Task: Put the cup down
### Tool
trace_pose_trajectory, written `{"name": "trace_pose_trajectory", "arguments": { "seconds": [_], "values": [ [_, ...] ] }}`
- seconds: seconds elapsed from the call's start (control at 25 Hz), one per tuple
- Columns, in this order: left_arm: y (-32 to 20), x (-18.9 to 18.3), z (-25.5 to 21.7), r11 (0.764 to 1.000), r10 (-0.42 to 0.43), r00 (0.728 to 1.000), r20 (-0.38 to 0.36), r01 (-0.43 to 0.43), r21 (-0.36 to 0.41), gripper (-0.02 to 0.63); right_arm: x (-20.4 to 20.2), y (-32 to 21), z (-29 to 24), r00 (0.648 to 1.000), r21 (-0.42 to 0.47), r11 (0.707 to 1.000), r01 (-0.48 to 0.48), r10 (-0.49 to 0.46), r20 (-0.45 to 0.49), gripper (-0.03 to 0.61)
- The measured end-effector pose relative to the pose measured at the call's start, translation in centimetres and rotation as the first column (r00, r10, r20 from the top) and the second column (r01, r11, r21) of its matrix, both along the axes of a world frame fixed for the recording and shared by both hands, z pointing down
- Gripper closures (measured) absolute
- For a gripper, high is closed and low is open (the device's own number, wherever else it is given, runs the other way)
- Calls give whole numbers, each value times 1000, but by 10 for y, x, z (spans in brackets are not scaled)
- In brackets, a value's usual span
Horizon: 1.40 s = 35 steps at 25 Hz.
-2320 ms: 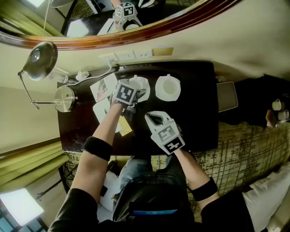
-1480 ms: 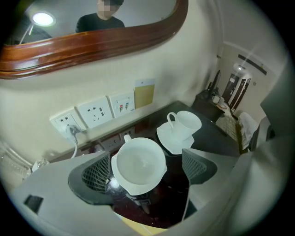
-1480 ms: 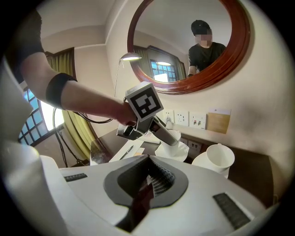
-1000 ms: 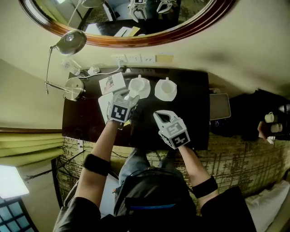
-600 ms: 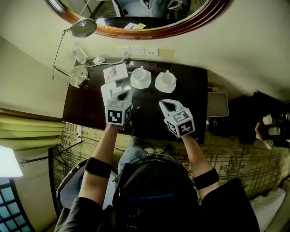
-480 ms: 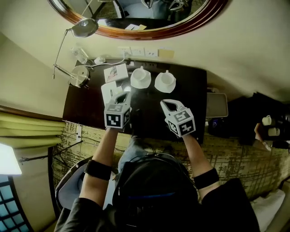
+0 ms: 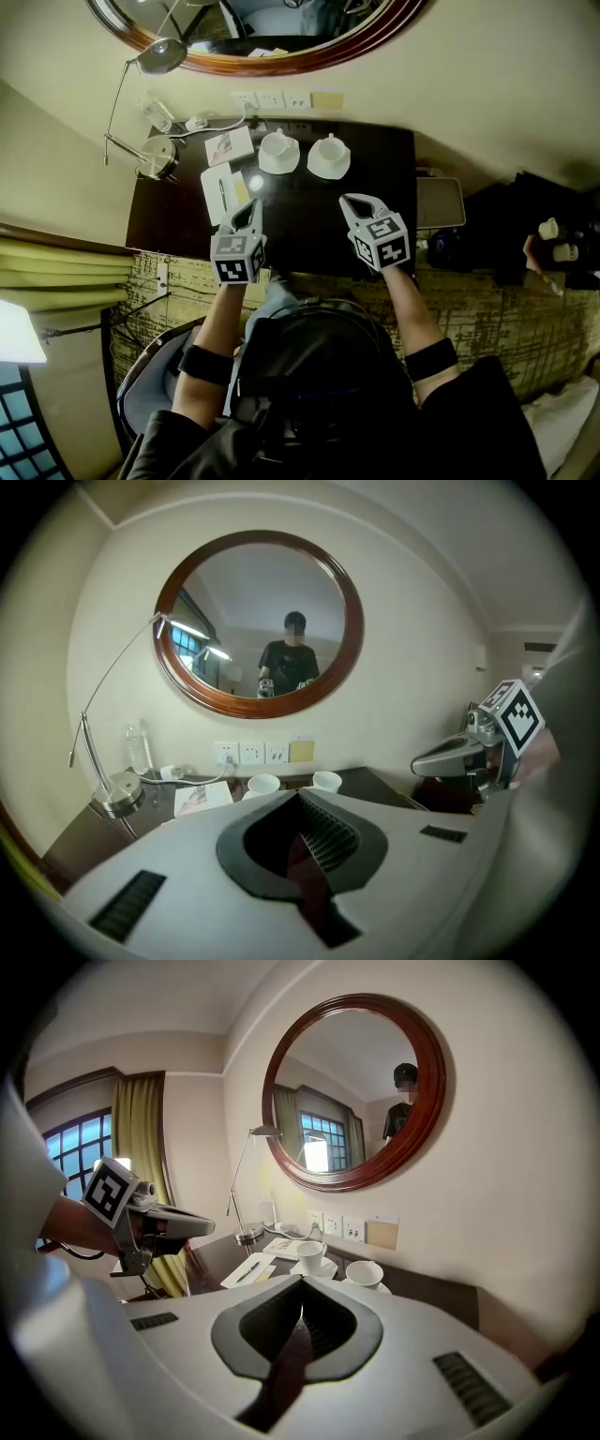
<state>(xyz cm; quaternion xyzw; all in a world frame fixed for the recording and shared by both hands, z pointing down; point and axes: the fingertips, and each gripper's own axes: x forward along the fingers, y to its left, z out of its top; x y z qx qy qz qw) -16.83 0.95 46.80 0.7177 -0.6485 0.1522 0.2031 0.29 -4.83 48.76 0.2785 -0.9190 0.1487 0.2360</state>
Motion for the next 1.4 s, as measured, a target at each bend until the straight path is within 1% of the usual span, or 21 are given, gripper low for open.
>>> {"name": "trace_pose_trajectory", "arguments": {
  "seconds": [0.16, 0.36, 0.56, 0.72, 0.92, 1.4],
  "values": [
    [10, -2, 7, 999, -43, 999, -10, 43, 17, 614, 17, 2, 5, 1000, -5, 1000, -17, 16, -7, 577],
    [21, 13, 7, 1000, -23, 998, -59, 23, -2, 614, 29, 5, 9, 999, -15, 999, -34, 34, -4, 577],
    [25, 13, 13, 1000, -21, 998, -59, 21, -8, 614, 32, 7, 12, 999, -24, 999, -39, 40, 1, 577],
    [26, 7, 19, 999, -45, 996, -79, 45, -4, 614, 32, 6, 8, 999, -19, 999, -45, 45, 12, 577],
    [27, 9, 15, 999, -42, 994, -106, 41, -8, 614, 33, 10, 14, 999, -34, 998, -52, 53, 10, 577],
    [36, 3, 28, 999, -48, 992, -114, 45, -25, 614, 27, 19, 24, 998, -57, 997, -56, 56, 4, 577]
  ]
}}
